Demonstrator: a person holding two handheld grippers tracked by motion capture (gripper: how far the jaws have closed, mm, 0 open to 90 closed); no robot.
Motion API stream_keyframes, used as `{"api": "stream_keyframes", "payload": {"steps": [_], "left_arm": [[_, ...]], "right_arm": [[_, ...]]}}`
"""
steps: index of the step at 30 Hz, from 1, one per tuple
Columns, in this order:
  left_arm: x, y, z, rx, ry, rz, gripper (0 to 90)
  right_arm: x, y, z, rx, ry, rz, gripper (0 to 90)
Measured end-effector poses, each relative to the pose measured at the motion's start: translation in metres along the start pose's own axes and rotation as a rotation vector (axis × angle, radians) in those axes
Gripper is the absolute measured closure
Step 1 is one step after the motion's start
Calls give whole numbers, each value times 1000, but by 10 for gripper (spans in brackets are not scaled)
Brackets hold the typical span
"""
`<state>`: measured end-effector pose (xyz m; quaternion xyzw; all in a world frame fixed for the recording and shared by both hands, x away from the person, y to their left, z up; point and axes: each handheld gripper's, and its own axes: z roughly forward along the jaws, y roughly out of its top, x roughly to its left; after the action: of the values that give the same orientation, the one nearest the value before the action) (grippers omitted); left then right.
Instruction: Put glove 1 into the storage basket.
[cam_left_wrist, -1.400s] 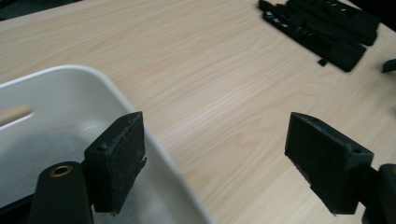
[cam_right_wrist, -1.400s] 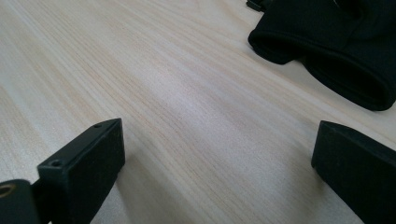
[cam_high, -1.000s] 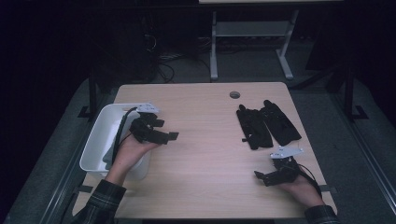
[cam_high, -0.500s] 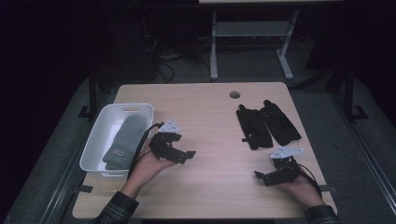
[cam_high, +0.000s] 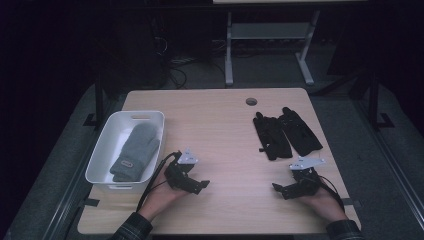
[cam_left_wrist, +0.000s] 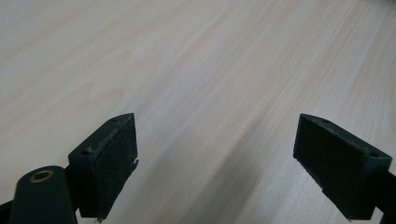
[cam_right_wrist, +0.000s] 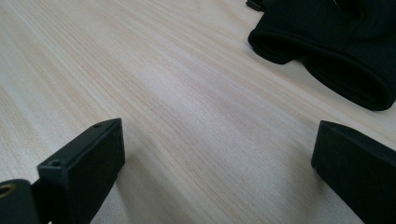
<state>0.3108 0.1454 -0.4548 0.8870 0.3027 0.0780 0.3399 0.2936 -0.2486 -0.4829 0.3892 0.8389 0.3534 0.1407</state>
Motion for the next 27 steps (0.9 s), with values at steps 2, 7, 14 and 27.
{"api": "stream_keyframes", "payload": {"steps": [2,7,14,27], "left_arm": [[1,-4,4,24,13,9,127],[3,-8,7,39,27,25,127],[5,-17,8,-26,9,92,124],[7,-25,8,-87,-10,113,122]], "right_arm": [[0,0,0,0,-2,2,24],[0,0,0,0,-2,2,24],[1,2,-1,21,-2,-9,48],[-4,18,-15,-24,23,6,330]]}}
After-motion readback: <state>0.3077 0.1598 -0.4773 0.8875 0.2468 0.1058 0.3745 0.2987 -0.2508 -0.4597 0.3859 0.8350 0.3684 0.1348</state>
